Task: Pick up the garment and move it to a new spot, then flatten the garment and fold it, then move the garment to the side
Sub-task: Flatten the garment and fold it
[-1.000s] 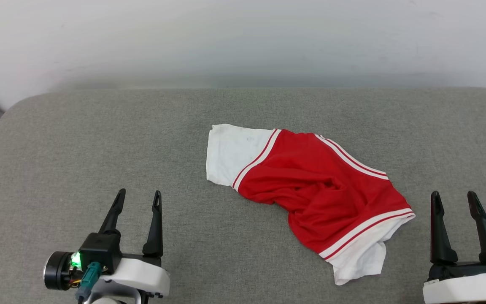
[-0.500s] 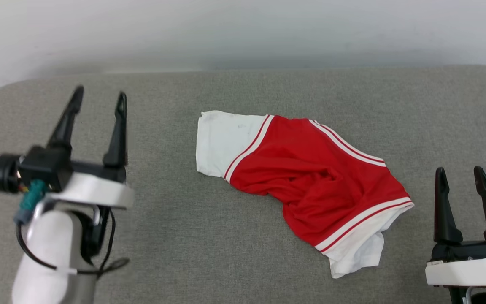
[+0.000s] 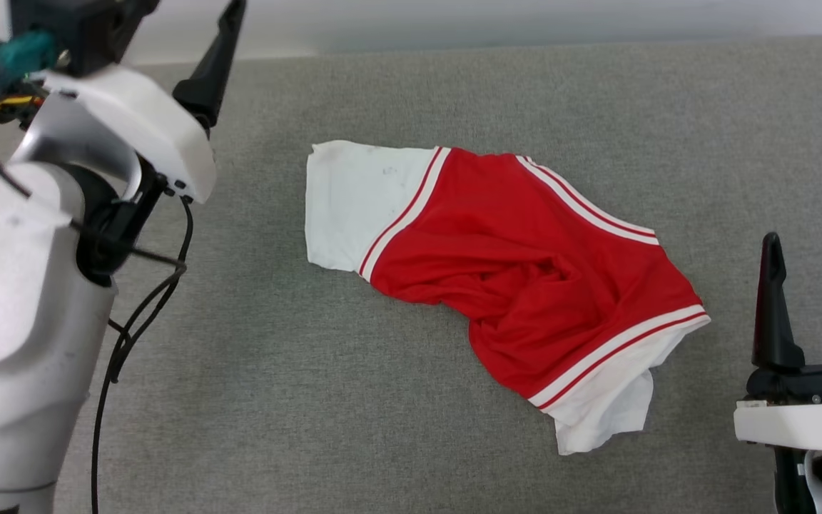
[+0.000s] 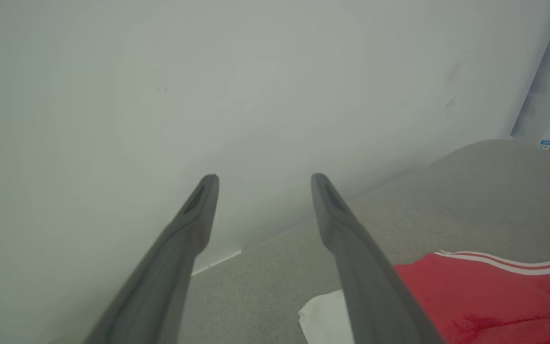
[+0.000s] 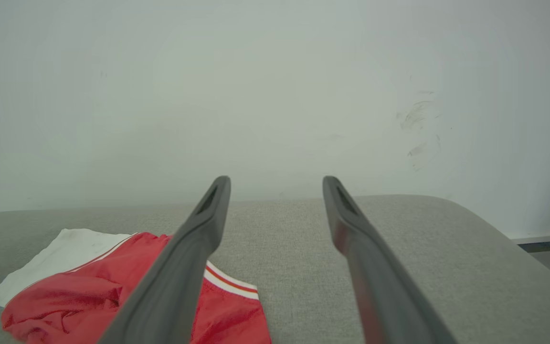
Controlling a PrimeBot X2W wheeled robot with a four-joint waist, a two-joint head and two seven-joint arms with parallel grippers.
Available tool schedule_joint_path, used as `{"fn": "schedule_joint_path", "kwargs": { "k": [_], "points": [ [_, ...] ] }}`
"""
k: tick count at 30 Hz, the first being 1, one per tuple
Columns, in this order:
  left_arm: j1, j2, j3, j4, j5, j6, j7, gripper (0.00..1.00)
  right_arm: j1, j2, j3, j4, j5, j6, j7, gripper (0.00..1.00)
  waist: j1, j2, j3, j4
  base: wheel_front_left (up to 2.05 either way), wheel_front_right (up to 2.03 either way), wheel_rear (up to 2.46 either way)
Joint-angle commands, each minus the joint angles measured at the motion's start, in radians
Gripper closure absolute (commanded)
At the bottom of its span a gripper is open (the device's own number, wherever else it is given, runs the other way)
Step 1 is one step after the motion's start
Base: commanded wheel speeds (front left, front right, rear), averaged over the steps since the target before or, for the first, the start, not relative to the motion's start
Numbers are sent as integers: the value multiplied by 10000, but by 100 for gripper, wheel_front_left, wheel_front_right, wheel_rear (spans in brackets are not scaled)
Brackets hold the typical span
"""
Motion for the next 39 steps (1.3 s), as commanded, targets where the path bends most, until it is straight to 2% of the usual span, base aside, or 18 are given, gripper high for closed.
{"fn": "schedule_joint_path", "kwargs": {
  "k": [1,8,15,20,25,26,27,31,32,33,39],
  "points": [
    [-312,189,-328,106,-389,-2,640,0,-180,15,-38,-83,11,-3,-22,0,-1,-1,274,-86,0,0,0],
    [-1724,930,-2019,521,-1954,-4,3662,0,-573,15,-52,-292,-36,-3,-22,0,-1,-1,1003,-270,0,0,0],
    [-2650,1142,-3063,1387,-3439,-5,6104,0,-1021,15,-194,-463,-4,-3,-22,0,-1,-1,1750,-545,0,0,0],
    [-3057,1167,-3507,2128,-4332,-5,7379,0,-1251,15,-183,-480,96,-3,-20,0,-1,-1,2195,-775,0,0,0],
    [-3312,1275,-4159,2668,-4660,-6,8425,0,-1393,15,-124,-482,177,-3,-22,0,-1,-1,2529,-947,0,0,0],
    [-3318,1309,-4322,2761,-4683,-6,8589,0,-1431,15,-108,-475,203,-3,-22,0,-1,-1,2583,-974,0,0,0],
    [-3103,1431,-4984,2953,-4674,-6,9007,0,-1484,15,-89,-437,252,-3,-22,0,-1,-1,2693,-1040,0,0,0],
    [-2724,1608,-5842,2797,-4747,-11,8947,0,-1538,15,-114,-387,294,-3,-22,0,-1,-1,2705,-1054,0,0,0],
    [-2673,1613,-5924,2766,-4858,-12,8808,64,-1516,15,-146,-365,290,-3,-22,0,-1,-1,2659,-1029,0,0,0],
    [-2670,1602,-6001,2721,-4914,-14,8678,100,-1486,15,-181,-341,272,-3,-22,0,-1,-1,2600,-994,0,0,0],
    [-3292,1903,-6243,2230,-4922,-6,7297,100,-1238,15,-261,-260,118,-3,-20,0,-1,-1,1973,-640,0,0,0]
  ]
}}
